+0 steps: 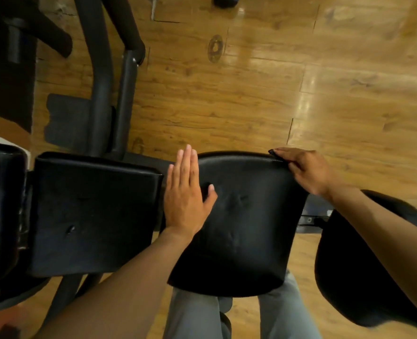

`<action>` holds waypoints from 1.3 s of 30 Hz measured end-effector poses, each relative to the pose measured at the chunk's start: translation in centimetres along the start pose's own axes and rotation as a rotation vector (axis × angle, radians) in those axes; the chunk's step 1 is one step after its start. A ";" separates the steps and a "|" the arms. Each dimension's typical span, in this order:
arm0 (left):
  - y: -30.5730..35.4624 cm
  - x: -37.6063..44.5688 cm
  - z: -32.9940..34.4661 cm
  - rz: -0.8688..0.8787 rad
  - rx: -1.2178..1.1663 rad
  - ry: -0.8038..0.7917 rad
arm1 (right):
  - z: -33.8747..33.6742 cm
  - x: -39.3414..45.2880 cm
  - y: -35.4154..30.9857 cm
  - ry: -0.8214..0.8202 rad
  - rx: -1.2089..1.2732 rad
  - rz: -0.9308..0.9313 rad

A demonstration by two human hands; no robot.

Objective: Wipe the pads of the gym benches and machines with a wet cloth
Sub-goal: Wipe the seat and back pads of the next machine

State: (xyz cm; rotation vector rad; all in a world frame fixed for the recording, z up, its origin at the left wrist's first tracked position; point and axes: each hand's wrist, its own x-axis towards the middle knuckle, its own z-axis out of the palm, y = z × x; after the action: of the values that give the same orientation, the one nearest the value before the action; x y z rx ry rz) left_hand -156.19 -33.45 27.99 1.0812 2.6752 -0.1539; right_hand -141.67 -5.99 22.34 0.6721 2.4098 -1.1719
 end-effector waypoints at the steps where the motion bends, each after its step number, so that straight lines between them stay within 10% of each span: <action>1: 0.0 0.0 0.1 0.001 0.001 0.005 | 0.1 -0.5 0.7 0.001 0.006 0.012; 21: 0.1 -0.5 -0.3 0.012 -0.007 -0.035 | 0.9 -2.1 6.4 -0.047 0.134 0.328; 39: -1.8 -6.4 0.7 -0.098 -0.286 -0.054 | 2.6 5.8 -17.9 -0.185 -0.251 -0.403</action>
State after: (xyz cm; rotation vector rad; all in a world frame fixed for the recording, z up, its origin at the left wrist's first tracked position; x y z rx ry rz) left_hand -152.88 -39.14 29.08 0.8464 2.6004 0.1752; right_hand -156.25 -16.28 28.94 -0.0031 2.5367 -0.9916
